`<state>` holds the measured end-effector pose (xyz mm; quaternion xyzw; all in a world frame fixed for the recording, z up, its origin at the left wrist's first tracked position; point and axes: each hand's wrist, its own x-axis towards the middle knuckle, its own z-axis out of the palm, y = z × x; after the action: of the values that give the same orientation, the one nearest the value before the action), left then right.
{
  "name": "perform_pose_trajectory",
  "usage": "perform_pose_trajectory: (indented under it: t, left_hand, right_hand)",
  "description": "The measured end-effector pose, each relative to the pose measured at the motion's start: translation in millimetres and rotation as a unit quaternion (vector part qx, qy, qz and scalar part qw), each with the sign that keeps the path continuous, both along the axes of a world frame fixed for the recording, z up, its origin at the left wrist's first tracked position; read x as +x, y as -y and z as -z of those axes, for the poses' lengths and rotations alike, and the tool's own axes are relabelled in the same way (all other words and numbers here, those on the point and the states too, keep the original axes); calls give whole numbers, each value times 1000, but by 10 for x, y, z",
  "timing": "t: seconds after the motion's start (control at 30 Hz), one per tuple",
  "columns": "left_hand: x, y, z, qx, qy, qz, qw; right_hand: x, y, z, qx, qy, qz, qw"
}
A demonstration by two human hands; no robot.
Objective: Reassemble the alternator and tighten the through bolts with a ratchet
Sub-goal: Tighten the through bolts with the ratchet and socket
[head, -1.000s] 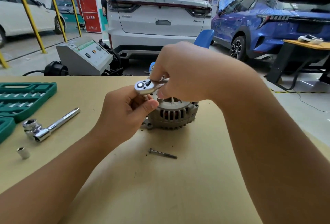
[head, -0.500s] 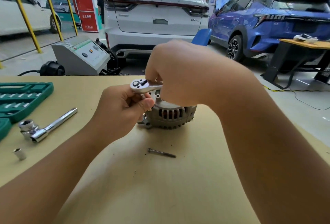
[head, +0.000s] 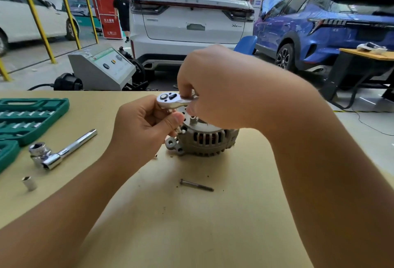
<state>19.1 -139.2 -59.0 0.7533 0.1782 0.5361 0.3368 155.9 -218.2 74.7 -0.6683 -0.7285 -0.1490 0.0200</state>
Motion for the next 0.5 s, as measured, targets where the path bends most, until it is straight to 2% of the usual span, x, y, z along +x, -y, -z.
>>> perform_pose_trajectory:
  t: [0.23,0.4,0.5]
  left_hand:
    - [41,30,0,14,8,-10,1000]
    - [19,28,-32,36,-19,-10,999]
    - [5,18,-57,27,-31,-7,999]
  right_hand:
    - [15,37,-67,-26,3,-3,1000]
    - [26,13,-12,-5,-8,2,1000]
    - [31,-2,-10,-31,10,11,999]
